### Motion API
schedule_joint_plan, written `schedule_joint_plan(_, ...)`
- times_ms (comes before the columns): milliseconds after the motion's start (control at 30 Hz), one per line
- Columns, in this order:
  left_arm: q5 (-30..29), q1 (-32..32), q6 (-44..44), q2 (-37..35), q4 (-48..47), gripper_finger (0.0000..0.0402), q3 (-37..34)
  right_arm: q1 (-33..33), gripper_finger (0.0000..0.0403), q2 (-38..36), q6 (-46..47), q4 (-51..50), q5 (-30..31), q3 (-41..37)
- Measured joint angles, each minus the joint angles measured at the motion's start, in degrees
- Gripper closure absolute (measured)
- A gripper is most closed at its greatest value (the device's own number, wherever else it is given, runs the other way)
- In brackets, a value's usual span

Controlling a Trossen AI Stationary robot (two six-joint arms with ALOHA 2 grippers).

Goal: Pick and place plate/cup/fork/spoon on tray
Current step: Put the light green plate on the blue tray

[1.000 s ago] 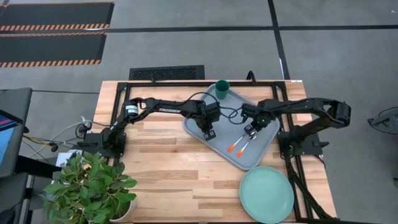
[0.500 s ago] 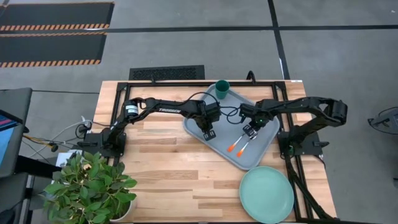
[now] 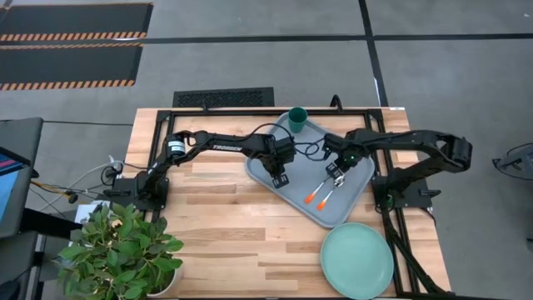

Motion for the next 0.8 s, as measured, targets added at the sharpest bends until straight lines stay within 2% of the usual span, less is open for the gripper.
schedule_joint_plan(133,0.01,0.0,0.0,0.0,0.16,0.0401,0.0,0.04,0.0276,-3.83,1.64,-7.71,-2.66,3.57)
schedule_joint_plan(267,0.08,0.0,0.0,0.0,0.26,0.0401,0.0,2.17,0.0276,-8.31,4.28,-11.79,-11.08,3.92)
schedule_joint_plan(367,1.49,0.0,-0.48,0.0,0.27,0.0401,0.0,6.34,0.0276,-11.79,8.04,-14.09,-17.32,3.29)
schedule_joint_plan(533,3.13,0.0,-0.87,-0.04,-0.44,0.0401,1.87,17.62,0.0276,-18.07,19.96,-16.35,-22.57,2.07)
schedule_joint_plan(800,3.33,0.0,-2.75,-0.04,-0.66,0.0401,7.0,39.9,0.0257,-23.05,44.91,-18.47,-20.93,1.87)
